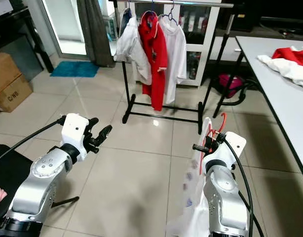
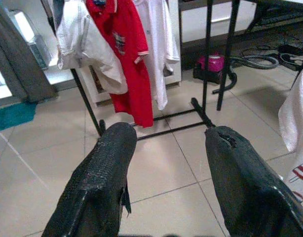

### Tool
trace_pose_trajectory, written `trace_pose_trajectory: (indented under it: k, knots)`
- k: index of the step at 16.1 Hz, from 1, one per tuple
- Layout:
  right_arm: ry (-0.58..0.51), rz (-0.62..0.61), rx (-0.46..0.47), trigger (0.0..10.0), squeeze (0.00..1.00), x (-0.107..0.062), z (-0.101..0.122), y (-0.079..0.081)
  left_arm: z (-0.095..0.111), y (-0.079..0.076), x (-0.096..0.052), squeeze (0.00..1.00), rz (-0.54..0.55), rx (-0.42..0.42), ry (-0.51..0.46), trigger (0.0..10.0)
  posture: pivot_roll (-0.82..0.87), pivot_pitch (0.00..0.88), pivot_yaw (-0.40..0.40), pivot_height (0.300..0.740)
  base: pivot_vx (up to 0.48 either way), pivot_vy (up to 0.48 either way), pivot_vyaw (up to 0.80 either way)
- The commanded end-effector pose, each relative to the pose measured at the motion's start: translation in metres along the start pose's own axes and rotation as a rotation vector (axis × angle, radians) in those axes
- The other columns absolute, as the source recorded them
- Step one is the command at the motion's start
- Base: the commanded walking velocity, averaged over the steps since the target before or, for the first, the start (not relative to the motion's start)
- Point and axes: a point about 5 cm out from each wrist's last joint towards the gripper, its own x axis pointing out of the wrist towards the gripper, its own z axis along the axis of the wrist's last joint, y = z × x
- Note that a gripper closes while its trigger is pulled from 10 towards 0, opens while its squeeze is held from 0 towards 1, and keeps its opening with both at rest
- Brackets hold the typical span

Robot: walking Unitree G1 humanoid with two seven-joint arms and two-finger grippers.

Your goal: Hang hanger

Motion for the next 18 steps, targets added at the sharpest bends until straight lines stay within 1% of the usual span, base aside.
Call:
trace_pose_trajectory:
  k: [1, 3, 5, 7, 9, 11, 14, 15, 17, 18]
  knots:
    - [-0.062, 0.022, 0.0, 10.0, 0.0, 0.002, 0.011, 0.007, 0.004, 0.003, 0.003, 0.0, 0.01, 0.014, -0.021, 10.0, -0.02, 0.0, 0.051, 0.74, 0.379, 0.0, 0.0]
    - [-0.081, 0.036, 0.006, 10.0, 0.0, 0.004, 0.014, 0.009, 0.006, 0.002, 0.005, 0.0, 0.002, 0.029, -0.035, 10.0, -0.02, 0.0, 0.048, 0.74, 0.381, 0.0, -0.62]
    - [-0.085, 0.022, 0.009, 10.0, 0.0, 0.006, 0.014, 0.005, 0.007, 0.001, 0.007, 0.0, 0.005, 0.035, -0.04, 10.0, -0.02, 0.0, 0.041, 0.74, 0.379, 0.0, -0.63]
    - [-0.09, 0.027, 0.002, 10.0, 0.0, 0.008, 0.015, 0.003, 0.008, 0.001, 0.008, 0.0, 0.007, 0.038, -0.05, 10.0, -0.02, 0.0, 0.037, 0.74, 0.381, 0.0, 0.0]
    - [-0.106, 0.066, 0.001, 10.0, 0.0, 0.013, 0.022, 0.008, 0.01, 0.003, 0.009, 0.0, 0.015, 0.035, -0.059, 10.0, -0.01, 0.0, 0.027, 0.74, 0.382, 0.0, 0.0]
    - [-0.126, 0.107, -0.054, 10.0, 0.0, 0.016, 0.026, 0.012, 0.01, 0.004, 0.008, 0.0, 0.019, 0.034, -0.059, 10.0, -0.01, 0.0, 0.025, 0.74, 0.382, 0.0, 0.0]
    - [-0.155, 0.148, -0.177, 10.0, 0.0, 0.021, 0.032, 0.013, 0.009, 0.007, 0.006, 0.0, 0.038, 0.025, -0.069, 10.0, 0.0, 0.0, 0.006, 0.74, 0.377, 0.0, 0.0]
    - [-0.155, 0.142, -0.188, 10.0, 0.0, 0.023, 0.033, 0.013, 0.01, 0.009, 0.005, 0.0, 0.054, 0.02, -0.071, 10.0, 0.0, 0.0, -0.003, 0.74, 0.382, 0.0, 0.0]
    - [-0.151, 0.138, -0.179, 10.0, 0.0, 0.025, 0.033, 0.012, 0.01, 0.009, 0.005, 0.0, 0.062, 0.02, -0.07, 10.0, 0.0, 0.0, -0.009, 0.74, 0.379, 0.0, 0.0]
    - [-0.143, 0.137, -0.155, 10.0, 0.0, 0.025, 0.032, 0.012, 0.01, 0.01, 0.004, 0.0, 0.065, 0.019, -0.071, 10.0, 0.01, 0.0, -0.016, 0.74, 0.379, 0.0, 0.0]
